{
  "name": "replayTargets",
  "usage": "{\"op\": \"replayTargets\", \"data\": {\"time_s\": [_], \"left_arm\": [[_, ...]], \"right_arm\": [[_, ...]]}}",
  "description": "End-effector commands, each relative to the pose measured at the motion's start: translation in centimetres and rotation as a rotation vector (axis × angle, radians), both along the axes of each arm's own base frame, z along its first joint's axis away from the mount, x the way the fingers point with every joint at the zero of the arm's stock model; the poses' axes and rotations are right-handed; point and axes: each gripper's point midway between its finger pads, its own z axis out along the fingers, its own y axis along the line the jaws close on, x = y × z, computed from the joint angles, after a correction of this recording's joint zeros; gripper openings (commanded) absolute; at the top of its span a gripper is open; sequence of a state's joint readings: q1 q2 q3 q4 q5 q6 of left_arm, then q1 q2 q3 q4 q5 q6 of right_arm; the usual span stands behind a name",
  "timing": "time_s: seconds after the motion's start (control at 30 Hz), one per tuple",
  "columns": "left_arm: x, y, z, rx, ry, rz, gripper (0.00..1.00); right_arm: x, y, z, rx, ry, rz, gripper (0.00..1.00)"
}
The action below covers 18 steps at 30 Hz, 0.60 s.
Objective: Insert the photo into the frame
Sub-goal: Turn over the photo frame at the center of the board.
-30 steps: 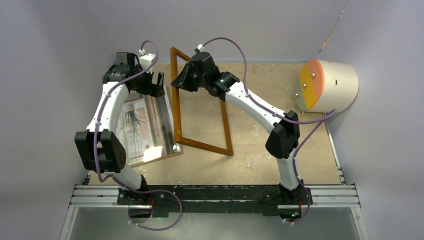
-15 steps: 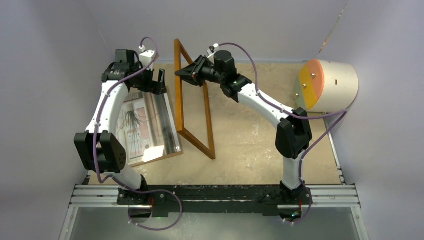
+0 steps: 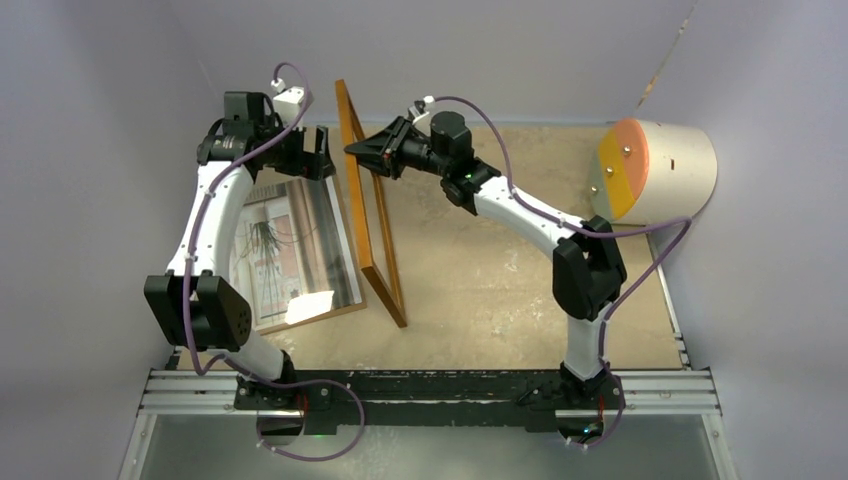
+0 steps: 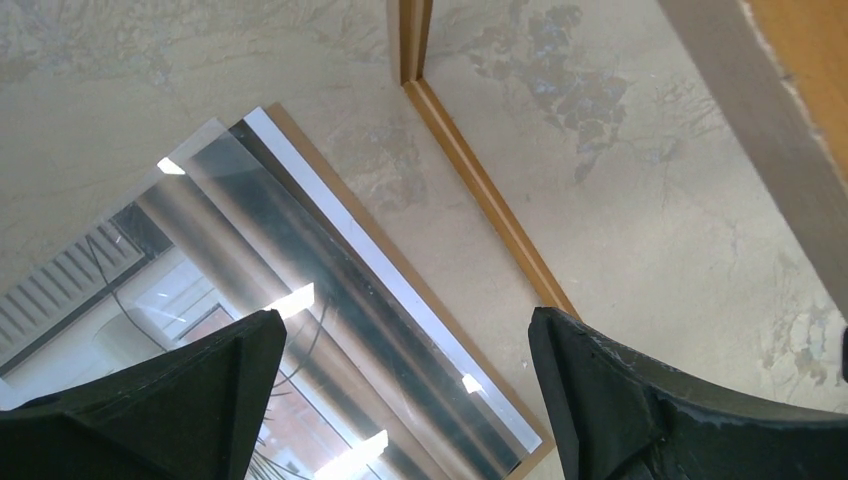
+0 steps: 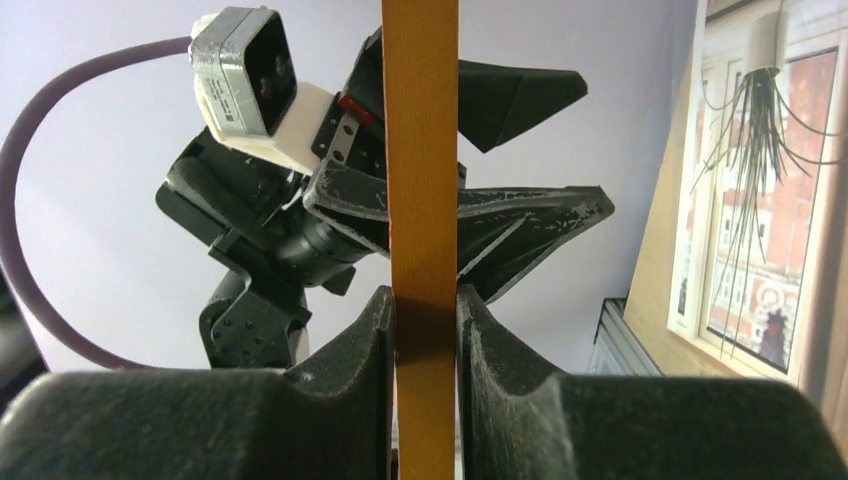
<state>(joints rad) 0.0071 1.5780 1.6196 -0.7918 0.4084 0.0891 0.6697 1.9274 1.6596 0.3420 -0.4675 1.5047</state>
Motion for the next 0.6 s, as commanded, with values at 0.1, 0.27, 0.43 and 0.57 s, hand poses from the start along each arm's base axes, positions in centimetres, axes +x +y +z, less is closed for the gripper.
{"op": "replayTargets", "data": {"time_s": [0.1, 0.27, 0.43, 0.57], "left_arm": [[-0.1, -2.6, 4.8, -0.033, -0.125, -0.044, 1.00], [-0.1, -4.5, 5.3, -0.024, -0.146, -0.075, 1.00], [0.2, -5.9, 5.0, 0.003, -0.155, -0.107, 1.00], [0.8, -5.3, 2.9, 0.044, -0.118, -0.090, 1.00]], "right_arm": [[0.0, -3.2, 3.6, 0.096, -0.033, -0.009, 0.00], [0.9, -6.1, 1.2, 0.038, -0.014, -0.013, 0.24], [1.6, -9.1, -0.9, -0.055, -0.027, -0.010, 0.52], [2.4, -12.2, -1.5, -0.139, -0.036, -0.043, 0.60]]}}
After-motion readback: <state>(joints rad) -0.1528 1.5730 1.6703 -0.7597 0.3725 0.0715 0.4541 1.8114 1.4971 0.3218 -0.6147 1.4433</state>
